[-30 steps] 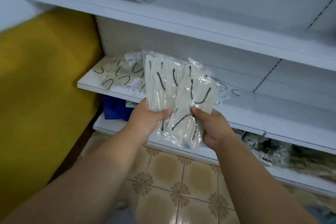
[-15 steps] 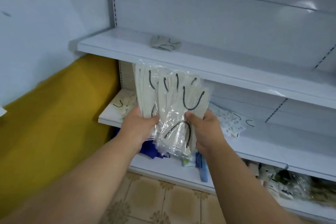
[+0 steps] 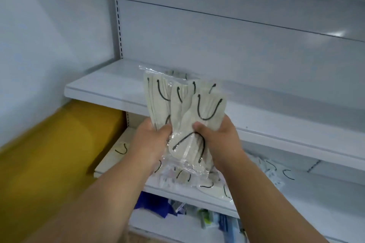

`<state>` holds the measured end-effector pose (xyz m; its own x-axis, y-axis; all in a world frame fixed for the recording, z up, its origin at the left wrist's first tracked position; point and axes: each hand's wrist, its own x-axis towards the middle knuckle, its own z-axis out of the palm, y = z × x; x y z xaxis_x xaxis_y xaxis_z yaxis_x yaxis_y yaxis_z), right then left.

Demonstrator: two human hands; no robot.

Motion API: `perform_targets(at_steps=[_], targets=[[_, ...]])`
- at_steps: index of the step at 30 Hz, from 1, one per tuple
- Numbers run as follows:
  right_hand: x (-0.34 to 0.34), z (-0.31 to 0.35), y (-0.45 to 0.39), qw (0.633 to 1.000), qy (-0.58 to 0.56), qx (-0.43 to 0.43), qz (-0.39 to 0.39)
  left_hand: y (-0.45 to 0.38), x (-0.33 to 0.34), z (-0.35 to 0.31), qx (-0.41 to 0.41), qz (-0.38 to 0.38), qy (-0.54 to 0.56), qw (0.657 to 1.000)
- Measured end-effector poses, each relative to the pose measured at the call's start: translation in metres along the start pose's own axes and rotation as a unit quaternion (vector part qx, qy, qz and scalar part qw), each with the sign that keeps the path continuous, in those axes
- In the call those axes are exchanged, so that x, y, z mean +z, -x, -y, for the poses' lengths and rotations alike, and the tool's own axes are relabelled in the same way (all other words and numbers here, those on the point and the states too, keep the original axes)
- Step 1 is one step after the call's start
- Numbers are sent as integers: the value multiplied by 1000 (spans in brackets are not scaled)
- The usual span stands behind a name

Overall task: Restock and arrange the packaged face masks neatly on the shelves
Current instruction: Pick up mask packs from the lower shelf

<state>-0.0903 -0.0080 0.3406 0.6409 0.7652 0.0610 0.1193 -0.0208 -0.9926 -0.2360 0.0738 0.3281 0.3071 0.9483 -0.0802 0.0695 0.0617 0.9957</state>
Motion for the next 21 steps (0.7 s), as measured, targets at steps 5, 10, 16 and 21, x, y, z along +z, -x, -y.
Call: perform_targets(at_steps=[5, 10, 16, 21], targets=[[18, 20, -75, 1000, -14, 2, 5, -63, -5, -35, 23, -6, -19, 1000], [19, 37, -152, 995, 6, 23, -97, -140, 6, -55, 19, 39, -19, 999], [22, 30, -221, 980, 124, 82, -128, -216, 32, -69, 16, 167, -230, 959], [35, 15, -244, 924, 347, 131, -96, -240, 25, -58, 139, 166, -518, 827]])
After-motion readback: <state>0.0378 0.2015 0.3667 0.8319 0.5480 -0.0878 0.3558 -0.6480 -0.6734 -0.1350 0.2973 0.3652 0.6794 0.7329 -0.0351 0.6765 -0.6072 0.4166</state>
